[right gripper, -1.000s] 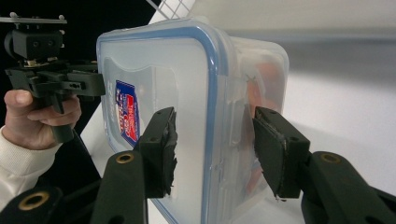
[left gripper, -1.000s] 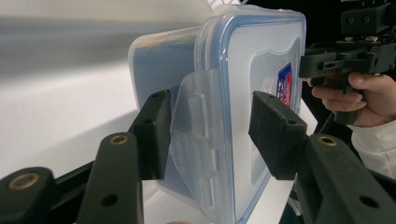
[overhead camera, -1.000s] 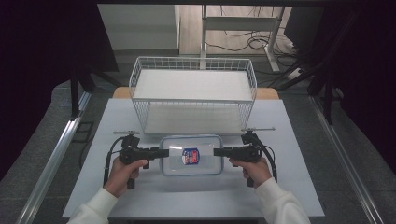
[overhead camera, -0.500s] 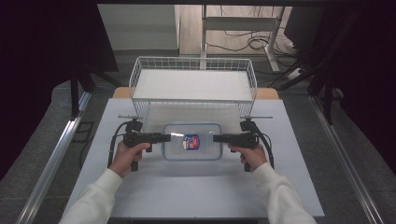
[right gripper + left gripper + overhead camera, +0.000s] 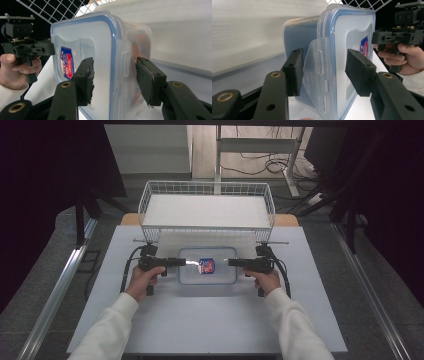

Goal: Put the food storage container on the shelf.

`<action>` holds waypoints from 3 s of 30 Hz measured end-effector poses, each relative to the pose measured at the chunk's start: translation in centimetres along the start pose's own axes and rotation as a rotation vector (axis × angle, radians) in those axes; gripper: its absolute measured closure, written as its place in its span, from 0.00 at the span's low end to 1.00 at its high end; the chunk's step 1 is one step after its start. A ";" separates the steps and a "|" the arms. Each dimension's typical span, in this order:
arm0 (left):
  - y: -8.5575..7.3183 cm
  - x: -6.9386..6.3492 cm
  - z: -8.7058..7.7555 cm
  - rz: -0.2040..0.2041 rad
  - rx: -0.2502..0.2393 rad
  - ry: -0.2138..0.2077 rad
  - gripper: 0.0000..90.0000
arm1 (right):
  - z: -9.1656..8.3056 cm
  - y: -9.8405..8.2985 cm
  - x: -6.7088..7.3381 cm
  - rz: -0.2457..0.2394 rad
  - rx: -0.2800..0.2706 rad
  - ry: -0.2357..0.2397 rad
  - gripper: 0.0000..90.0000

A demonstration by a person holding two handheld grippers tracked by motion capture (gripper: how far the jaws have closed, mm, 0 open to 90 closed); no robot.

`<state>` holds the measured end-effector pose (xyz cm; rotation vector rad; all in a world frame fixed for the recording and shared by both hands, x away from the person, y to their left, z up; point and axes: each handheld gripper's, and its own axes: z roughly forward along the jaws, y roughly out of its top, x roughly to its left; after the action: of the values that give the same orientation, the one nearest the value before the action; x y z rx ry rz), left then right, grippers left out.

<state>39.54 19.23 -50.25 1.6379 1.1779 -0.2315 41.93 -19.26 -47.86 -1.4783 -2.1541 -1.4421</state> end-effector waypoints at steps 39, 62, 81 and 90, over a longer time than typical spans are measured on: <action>0.3 1.6 1.6 -0.092 -0.080 0.028 0.50 | 2.0 -0.3 -0.9 0.114 -0.114 -0.072 0.48; -5.7 -6.2 -3.6 0.256 -0.017 0.179 0.30 | -4.4 -4.9 4.5 -0.304 -0.081 -0.283 0.55; -12.1 -9.4 -5.9 0.388 0.120 0.286 0.29 | 4.0 -8.7 8.7 -0.602 0.179 -0.287 0.99; -12.0 -9.1 -6.1 0.386 0.115 0.287 0.29 | 8.2 -7.8 8.4 -0.603 0.187 -0.331 0.99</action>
<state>23.38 18.52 -49.24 2.0108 1.0430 0.1903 34.61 -7.99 -52.01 -1.1109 -3.0311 -1.1364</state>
